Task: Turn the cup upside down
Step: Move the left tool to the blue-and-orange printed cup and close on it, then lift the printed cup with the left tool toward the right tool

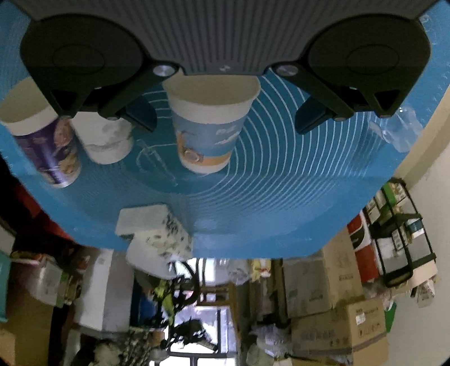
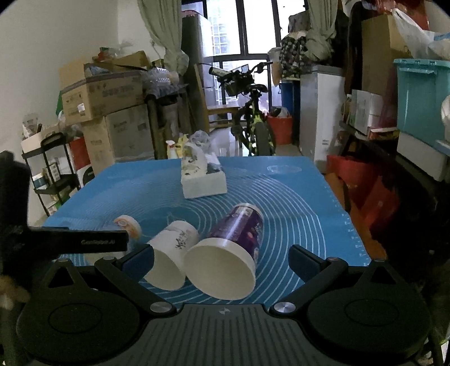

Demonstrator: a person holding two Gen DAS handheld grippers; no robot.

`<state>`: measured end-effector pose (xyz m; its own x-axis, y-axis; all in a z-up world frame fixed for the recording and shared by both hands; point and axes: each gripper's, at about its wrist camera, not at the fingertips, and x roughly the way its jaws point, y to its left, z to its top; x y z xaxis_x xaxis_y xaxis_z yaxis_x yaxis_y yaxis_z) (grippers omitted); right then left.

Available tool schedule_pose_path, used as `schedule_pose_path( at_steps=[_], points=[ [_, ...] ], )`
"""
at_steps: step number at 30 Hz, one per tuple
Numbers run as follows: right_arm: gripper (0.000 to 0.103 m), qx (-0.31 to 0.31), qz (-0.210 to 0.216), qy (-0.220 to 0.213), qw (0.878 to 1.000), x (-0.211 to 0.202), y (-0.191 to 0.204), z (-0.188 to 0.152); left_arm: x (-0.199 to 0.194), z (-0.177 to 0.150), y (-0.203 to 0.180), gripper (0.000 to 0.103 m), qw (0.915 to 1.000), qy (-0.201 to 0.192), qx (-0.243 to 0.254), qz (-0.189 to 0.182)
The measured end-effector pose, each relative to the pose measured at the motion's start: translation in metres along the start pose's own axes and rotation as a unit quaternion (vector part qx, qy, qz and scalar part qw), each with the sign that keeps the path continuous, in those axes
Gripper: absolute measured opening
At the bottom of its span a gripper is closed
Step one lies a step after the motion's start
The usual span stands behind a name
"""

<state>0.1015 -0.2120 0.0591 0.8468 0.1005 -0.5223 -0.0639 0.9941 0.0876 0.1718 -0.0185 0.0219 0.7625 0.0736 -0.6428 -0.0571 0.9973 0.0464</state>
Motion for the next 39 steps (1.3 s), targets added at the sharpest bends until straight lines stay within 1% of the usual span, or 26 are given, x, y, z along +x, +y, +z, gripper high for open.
schedule_pose_path(
  at_steps=[3, 6, 8, 10, 11, 17, 19, 22, 26, 29, 32, 36, 39],
  points=[
    [0.101, 0.006, 0.001, 0.006, 1.000, 0.005, -0.005, -0.001, 0.013, -0.001, -0.001, 0.102, 0.9998, 0.020, -0.002, 0.007],
    [0.101, 0.012, 0.000, 0.010, 1.000, 0.008, -0.008, -0.002, 0.018, -0.001, 0.005, 0.101, 0.9990, 0.031, -0.021, -0.022],
    [0.101, 0.011, -0.002, 0.011, 1.000, 0.009, -0.008, -0.003, 0.019, 0.001, 0.007, 0.080, 0.9983, 0.037, -0.026, -0.037],
    [0.101, 0.009, -0.005, 0.011, 1.000, 0.007, -0.008, -0.004, 0.021, 0.002, 0.008, 0.068, 0.9964, 0.057, -0.028, -0.056],
    [0.101, 0.010, -0.006, 0.010, 1.000, 0.007, -0.008, -0.003, 0.021, 0.001, 0.009, 0.066, 0.9958, 0.060, -0.027, -0.064],
    [0.101, 0.010, -0.009, 0.005, 1.000, 0.002, -0.007, -0.002, 0.009, 0.001, 0.011, 0.063, 0.9969, 0.047, -0.033, -0.054],
    [0.101, 0.009, -0.010, 0.005, 1.000, -0.001, -0.006, -0.003, -0.004, -0.001, 0.015, 0.063, 0.9966, 0.042, -0.038, -0.061],
    [0.101, 0.008, -0.008, 0.005, 1.000, -0.009, -0.005, -0.004, -0.030, -0.008, 0.017, 0.063, 0.9970, 0.032, -0.026, -0.065],
    [0.101, 0.007, -0.008, 0.008, 1.000, -0.021, -0.002, -0.008, -0.064, -0.034, 0.017, 0.063, 0.9969, 0.037, -0.011, -0.068],
    [0.101, 0.007, -0.001, 0.015, 1.000, -0.029, 0.003, -0.013, -0.077, -0.054, 0.017, 0.064, 0.9969, 0.041, -0.007, -0.066],
    [0.101, -0.004, 0.001, 0.022, 1.000, -0.036, 0.011, -0.019, -0.079, -0.067, 0.015, 0.064, 0.9963, 0.050, -0.003, -0.070],
    [0.101, -0.014, 0.007, 0.036, 0.999, -0.039, 0.020, -0.027, -0.074, -0.077, 0.010, 0.065, 0.9950, 0.067, 0.013, -0.072],
    [0.101, -0.020, 0.008, 0.043, 0.999, -0.040, 0.024, -0.031, -0.071, -0.079, 0.006, 0.067, 0.9949, 0.064, 0.026, -0.073]
  ],
)
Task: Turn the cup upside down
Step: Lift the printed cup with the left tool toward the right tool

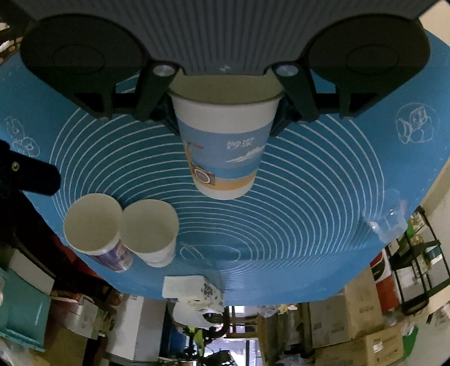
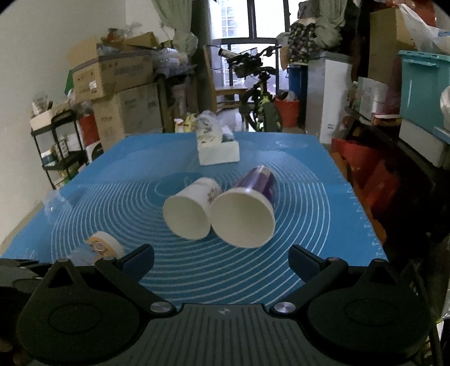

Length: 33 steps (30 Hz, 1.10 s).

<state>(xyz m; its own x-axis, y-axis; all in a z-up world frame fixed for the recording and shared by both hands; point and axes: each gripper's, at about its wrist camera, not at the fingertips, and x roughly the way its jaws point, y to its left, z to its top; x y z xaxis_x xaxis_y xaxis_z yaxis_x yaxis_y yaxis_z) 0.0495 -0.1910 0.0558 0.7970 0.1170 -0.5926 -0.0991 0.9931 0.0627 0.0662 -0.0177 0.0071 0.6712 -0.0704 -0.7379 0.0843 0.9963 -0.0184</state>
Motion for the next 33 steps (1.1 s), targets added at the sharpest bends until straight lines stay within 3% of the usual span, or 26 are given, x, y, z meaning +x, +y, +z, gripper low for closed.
schedule_pose_path(
  at_steps=[3, 10, 21, 27, 33],
  points=[
    [0.101, 0.001, -0.001, 0.008, 1.000, 0.002, 0.001, -0.002, 0.002, -0.002, 0.000, 0.068, 1.0000, 0.002, 0.003, 0.001],
    [0.101, 0.006, -0.001, 0.012, 1.000, 0.004, 0.000, -0.003, 0.003, -0.005, 0.001, 0.083, 1.0000, -0.003, 0.003, 0.009],
    [0.101, 0.004, 0.000, 0.015, 1.000, 0.005, 0.002, -0.004, -0.006, -0.002, 0.006, 0.086, 0.9999, -0.011, -0.007, -0.007],
    [0.101, 0.008, 0.013, 0.012, 1.000, 0.002, 0.006, 0.002, -0.046, 0.008, 0.015, 0.092, 0.9983, -0.057, 0.005, -0.014],
    [0.101, 0.004, 0.054, 0.040, 0.998, 0.007, 0.032, 0.027, -0.077, 0.016, 0.049, 0.099, 0.9949, -0.094, 0.008, 0.034]
  ],
)
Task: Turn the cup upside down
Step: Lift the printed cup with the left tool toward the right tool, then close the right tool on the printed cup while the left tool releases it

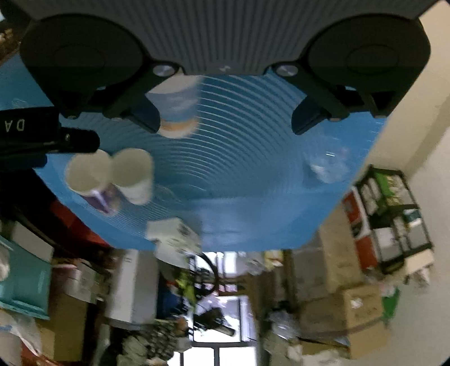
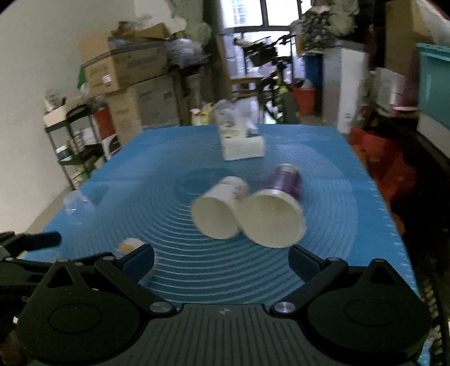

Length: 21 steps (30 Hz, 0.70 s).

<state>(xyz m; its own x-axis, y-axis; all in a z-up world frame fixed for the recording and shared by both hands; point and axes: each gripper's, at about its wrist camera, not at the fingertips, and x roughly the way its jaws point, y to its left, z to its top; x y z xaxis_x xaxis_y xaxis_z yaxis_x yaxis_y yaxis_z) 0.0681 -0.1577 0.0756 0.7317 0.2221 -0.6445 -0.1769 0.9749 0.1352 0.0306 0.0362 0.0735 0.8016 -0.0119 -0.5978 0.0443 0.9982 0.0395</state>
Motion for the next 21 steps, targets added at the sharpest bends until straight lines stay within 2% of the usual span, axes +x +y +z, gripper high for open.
schedule_pose_path(
  at_steps=[5, 10, 12, 19, 21],
  points=[
    [0.101, 0.009, 0.043, 0.058, 0.997, 0.029, 0.036, 0.019, 0.011, -0.001, 0.031, 0.101, 0.9996, 0.009, -0.001, 0.026],
    [0.100, 0.025, 0.057, 0.139, 0.988, 0.072, 0.061, 0.025, 0.026, -0.014, 0.052, 0.103, 0.9991, 0.025, -0.004, 0.033],
    [0.096, 0.030, 0.049, 0.166, 0.984, 0.089, 0.068, 0.026, 0.028, -0.020, 0.057, 0.103, 0.9990, 0.029, -0.004, 0.033],
    [0.090, 0.035, 0.032, 0.200, 0.979, 0.112, 0.079, 0.029, 0.033, -0.029, 0.067, 0.103, 0.9988, 0.037, -0.009, 0.031],
    [0.081, 0.034, 0.033, 0.215, 0.975, 0.117, 0.081, 0.030, 0.034, -0.030, 0.068, 0.103, 0.9987, 0.037, -0.012, 0.032]
  ],
)
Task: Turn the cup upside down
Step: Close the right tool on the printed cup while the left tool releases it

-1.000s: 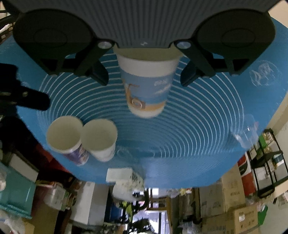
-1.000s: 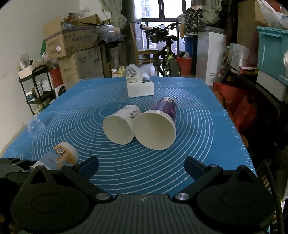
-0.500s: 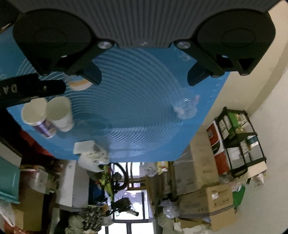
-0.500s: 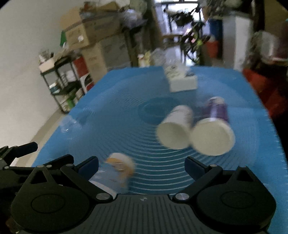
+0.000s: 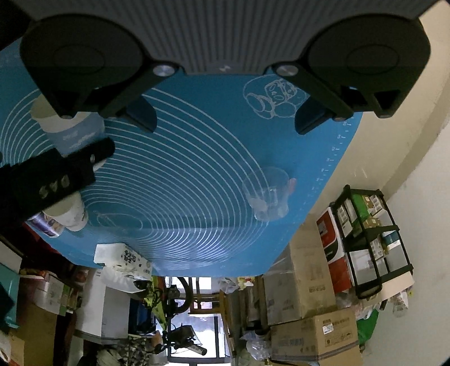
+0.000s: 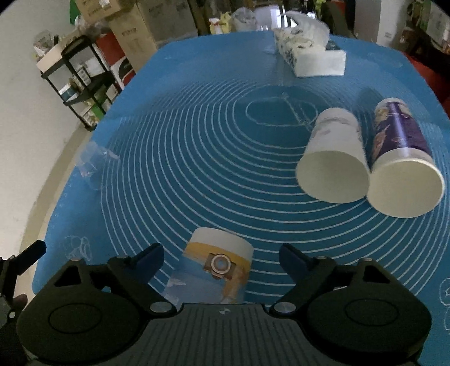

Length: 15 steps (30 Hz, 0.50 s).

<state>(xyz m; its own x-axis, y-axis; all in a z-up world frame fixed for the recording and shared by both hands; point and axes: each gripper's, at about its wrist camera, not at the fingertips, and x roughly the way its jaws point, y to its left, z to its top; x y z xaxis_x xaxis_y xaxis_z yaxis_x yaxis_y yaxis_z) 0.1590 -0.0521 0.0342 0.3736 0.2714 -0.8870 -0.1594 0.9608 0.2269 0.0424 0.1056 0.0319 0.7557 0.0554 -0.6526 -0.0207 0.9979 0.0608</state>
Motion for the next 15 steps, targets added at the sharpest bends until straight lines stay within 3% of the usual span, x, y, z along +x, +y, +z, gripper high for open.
schedule_pose_path(
  at_steps=[3, 6, 9, 11, 15],
  points=[
    [0.066, 0.011, 0.017, 0.023, 1.000, 0.008, -0.003, 0.002, 0.001, -0.002, 0.002, 0.103, 1.0000, 0.002, -0.004, -0.001],
    [0.065, -0.002, 0.017, -0.005, 1.000, 0.001, -0.001, -0.001, 0.001, -0.003, 0.002, 0.103, 1.0000, 0.001, -0.006, -0.003],
    [0.064, -0.043, 0.001, -0.075, 0.996, -0.016, 0.002, -0.011, -0.003, -0.002, 0.002, 0.103, 0.9998, -0.011, -0.013, -0.005],
    [0.064, -0.067, -0.015, -0.140, 0.988, -0.028, 0.002, -0.023, -0.004, -0.002, 0.001, 0.103, 0.9995, -0.018, -0.023, -0.005],
    [0.064, -0.093, -0.062, -0.278, 0.954, -0.033, -0.004, -0.057, -0.006, -0.001, -0.004, 0.103, 0.9986, -0.028, -0.043, -0.004]
  ],
)
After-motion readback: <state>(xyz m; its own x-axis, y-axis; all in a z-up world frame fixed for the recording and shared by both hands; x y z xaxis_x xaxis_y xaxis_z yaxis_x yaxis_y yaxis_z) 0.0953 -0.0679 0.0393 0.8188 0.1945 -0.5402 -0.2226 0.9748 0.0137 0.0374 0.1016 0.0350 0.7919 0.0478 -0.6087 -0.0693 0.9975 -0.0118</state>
